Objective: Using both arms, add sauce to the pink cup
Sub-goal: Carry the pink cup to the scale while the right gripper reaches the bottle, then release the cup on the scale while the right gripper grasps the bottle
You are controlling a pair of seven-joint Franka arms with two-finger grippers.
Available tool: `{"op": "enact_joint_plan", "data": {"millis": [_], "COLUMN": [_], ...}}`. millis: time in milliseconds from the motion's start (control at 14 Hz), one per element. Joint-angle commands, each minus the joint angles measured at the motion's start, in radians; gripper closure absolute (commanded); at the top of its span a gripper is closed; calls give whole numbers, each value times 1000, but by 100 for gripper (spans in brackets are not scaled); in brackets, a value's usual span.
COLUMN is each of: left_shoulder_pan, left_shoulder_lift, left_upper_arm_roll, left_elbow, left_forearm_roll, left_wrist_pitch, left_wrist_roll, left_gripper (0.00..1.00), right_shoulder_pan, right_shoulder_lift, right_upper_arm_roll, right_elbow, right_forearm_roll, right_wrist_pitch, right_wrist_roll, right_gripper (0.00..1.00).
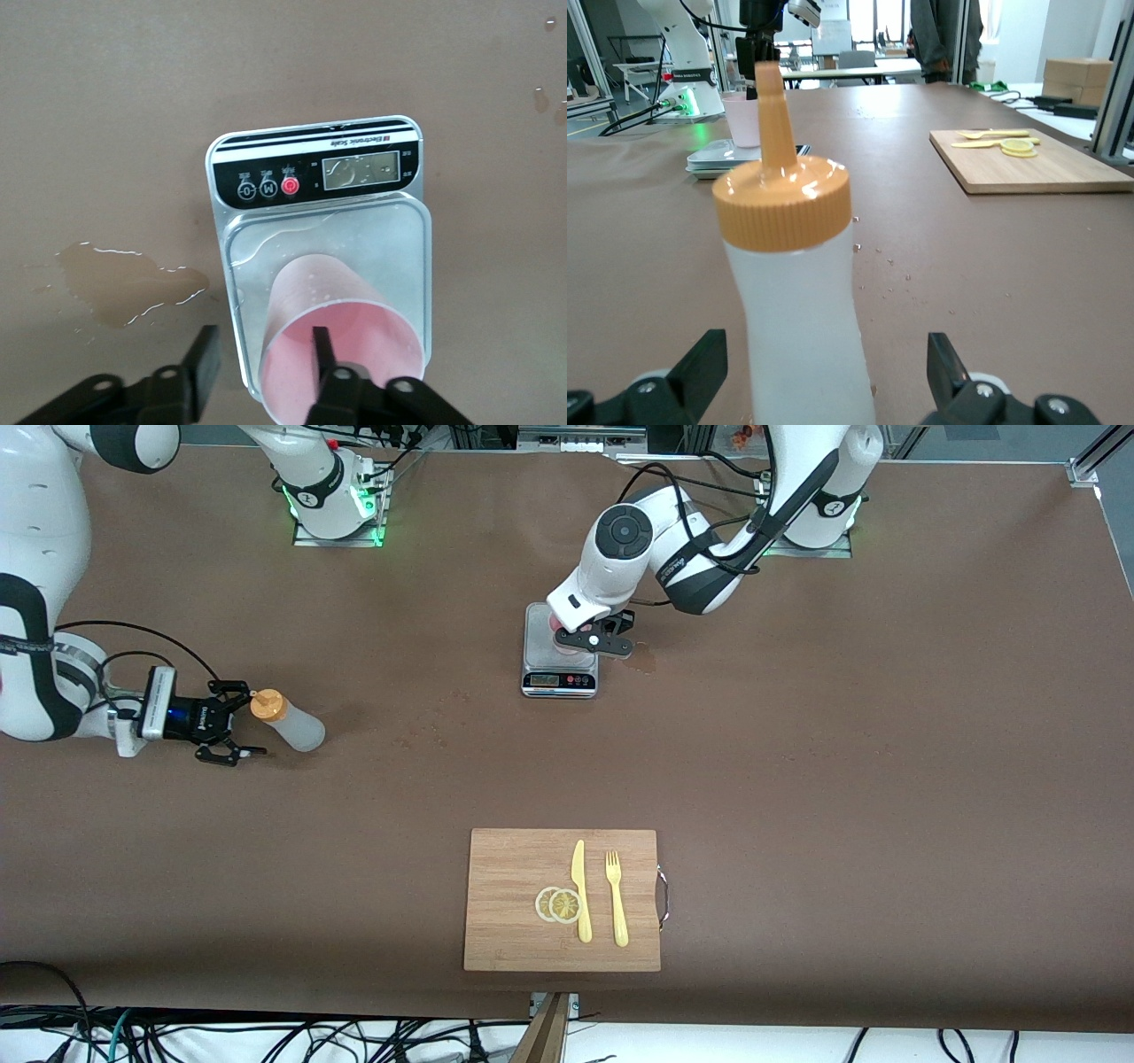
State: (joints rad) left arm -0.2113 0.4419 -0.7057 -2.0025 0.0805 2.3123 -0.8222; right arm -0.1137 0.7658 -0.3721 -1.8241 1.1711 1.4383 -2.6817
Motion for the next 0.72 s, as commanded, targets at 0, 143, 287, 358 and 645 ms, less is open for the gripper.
{"op": "enact_joint_plan", "data": {"millis": [0, 143, 287, 358, 645], "left_shoulder_pan": [18, 55, 69, 99, 220], "left_shoulder_lift": [-83, -115, -123, -123, -138], "left_upper_arm_roll": [-6, -14, -14, -14, -8], "left_elbow": [42, 108, 215, 272, 442], "left_forearm_roll": [13, 10, 11, 12, 25], "left_wrist_pitch": [-140, -276, -458, -538, -773], "left_wrist_roll": [-23, -9, 32, 76, 240], "left_gripper": [0, 0, 0, 0, 0], "right_shoulder_pan": [-8, -8, -8, -8, -6], "right_shoulder_lift": [36, 55, 58, 59, 73], "right_upper_arm_roll": [9, 31, 58, 64, 85], "right_elbow": [14, 12, 11, 9, 5], "right_forearm_roll": [21, 22, 27, 33, 50], "right_wrist_pitch": [-47, -62, -65, -67, -110], "right_wrist_roll": [-26, -33, -33, -33, -72], "right_gripper": [0, 0, 0, 0, 0]}}
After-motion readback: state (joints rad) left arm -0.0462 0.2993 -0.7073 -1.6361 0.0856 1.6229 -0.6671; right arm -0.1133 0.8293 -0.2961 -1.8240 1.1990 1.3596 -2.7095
